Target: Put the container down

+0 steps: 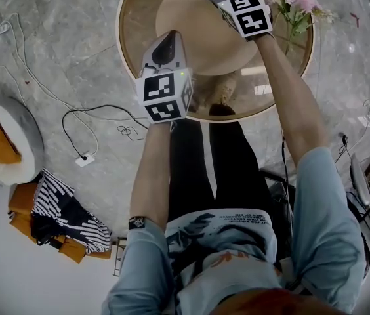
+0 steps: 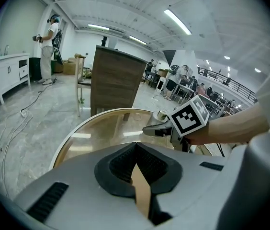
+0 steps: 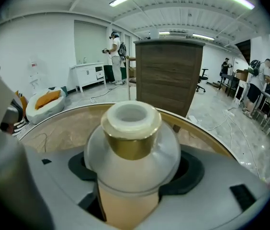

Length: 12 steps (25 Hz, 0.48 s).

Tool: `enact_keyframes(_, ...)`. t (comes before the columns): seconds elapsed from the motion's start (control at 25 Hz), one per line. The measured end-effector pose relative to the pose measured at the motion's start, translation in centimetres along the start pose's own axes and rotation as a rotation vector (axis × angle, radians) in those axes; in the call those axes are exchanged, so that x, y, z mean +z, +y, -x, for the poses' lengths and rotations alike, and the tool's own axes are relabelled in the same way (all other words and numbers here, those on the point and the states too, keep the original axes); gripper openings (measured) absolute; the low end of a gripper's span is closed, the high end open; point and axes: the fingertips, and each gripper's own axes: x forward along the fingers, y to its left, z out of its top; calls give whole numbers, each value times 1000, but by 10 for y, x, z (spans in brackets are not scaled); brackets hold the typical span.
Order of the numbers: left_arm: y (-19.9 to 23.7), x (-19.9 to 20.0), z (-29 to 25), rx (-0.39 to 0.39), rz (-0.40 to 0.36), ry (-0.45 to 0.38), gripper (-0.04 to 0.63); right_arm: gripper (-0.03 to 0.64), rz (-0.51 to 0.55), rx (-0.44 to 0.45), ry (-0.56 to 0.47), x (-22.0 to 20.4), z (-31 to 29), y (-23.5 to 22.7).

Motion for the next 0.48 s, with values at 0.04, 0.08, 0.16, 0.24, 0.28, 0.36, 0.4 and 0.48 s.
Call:
enact_keyframes(0.04, 0, -1, 2, 3, -1, -1, 26, 354, -3, 3, 9, -1, 0, 1)
enact_keyframes(0.08, -1, -2, 3, 6, -1, -3, 26, 355, -8, 4, 16, -1, 0, 0)
enact_keyframes(0.16, -2, -5, 9, 12, 0, -7, 25, 368, -31, 5, 17, 1, 6, 0)
enact_keyframes(0.24, -5, -8, 16, 15, 0, -8, 25, 374, -70, 7, -2, 0, 20, 2)
enact_keyframes(0.28, -6, -8, 20, 18, -5, -9, 25, 379, -95, 7, -14, -2, 29, 2)
enact_keyframes(0.36, -10, -5, 27, 23, -37, -14, 25, 377, -148, -4, -40, -5, 51, 2)
enact_keyframes(0.4, -13, -2, 30, 26, -64, -16, 25, 374, -178, -13, -53, -6, 63, 1)
enact_keyframes(0.48, -22, 5, 37, 31, -107, -23, 26, 360, -244, -25, -84, -6, 89, 2)
